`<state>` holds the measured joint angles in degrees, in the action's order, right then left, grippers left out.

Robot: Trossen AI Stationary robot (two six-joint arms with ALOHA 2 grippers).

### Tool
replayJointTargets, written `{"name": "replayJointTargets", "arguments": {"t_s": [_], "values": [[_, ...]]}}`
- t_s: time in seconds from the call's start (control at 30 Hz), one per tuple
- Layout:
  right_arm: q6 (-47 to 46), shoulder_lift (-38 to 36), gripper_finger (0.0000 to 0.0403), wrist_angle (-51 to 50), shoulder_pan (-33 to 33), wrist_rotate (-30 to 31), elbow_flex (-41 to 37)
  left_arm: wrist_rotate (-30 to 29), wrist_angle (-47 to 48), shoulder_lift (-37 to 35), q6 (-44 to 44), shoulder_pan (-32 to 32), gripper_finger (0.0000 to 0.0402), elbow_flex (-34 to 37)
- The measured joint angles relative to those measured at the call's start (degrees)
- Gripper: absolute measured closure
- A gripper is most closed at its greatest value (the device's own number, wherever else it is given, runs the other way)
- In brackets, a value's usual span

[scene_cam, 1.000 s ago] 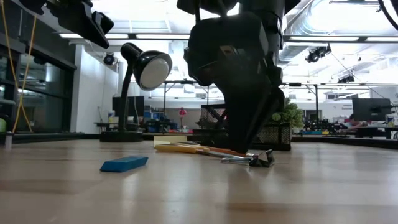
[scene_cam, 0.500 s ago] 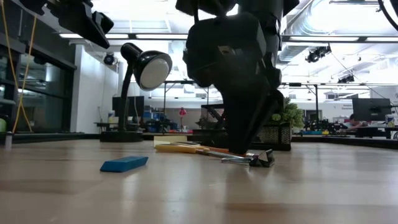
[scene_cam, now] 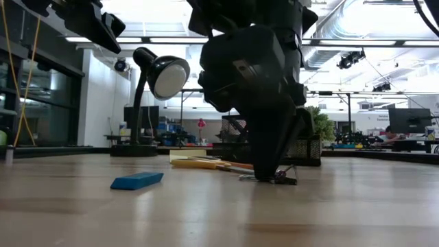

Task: Pick and place office supplies into organizer
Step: Put the binder clip into the desk organizer

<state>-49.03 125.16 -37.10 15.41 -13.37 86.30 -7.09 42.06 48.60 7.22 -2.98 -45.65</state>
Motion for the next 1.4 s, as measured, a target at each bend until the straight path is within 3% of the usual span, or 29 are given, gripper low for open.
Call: {"name": "replayJointTargets", "arguments": {"t_s": [0.23, 0.43, 0.93, 1.07, 1.4], "values": [[0.26, 0.12, 0.04, -0.29, -1.16, -1.4, 0.01, 0.0, -0.02, 0.0, 0.29, 0.0, 0.0399, 0.0], [4.81, 0.49, 0.0402, -6.76, -1.51, -0.47, 4.41, 0.0, -0.02, 0.0, 0.33, 0.0, 0.0399, 0.0], [15.18, 0.64, 0.0402, -24.79, -3.32, 16.79, 19.8, -0.02, -0.02, 0.0, 0.44, 0.0, 0.0399, 0.0], [17.0, 0.64, 0.0403, -27.27, -6.26, 22.05, 20.56, -0.02, 0.0, 0.0, 0.44, 0.0, 0.0399, 0.0], [28.15, 0.62, 0.0403, -30.08, -16.9, 26.56, 20.59, -0.03, -0.01, 0.0, -0.34, 0.0, 0.0399, 0.0]]}}
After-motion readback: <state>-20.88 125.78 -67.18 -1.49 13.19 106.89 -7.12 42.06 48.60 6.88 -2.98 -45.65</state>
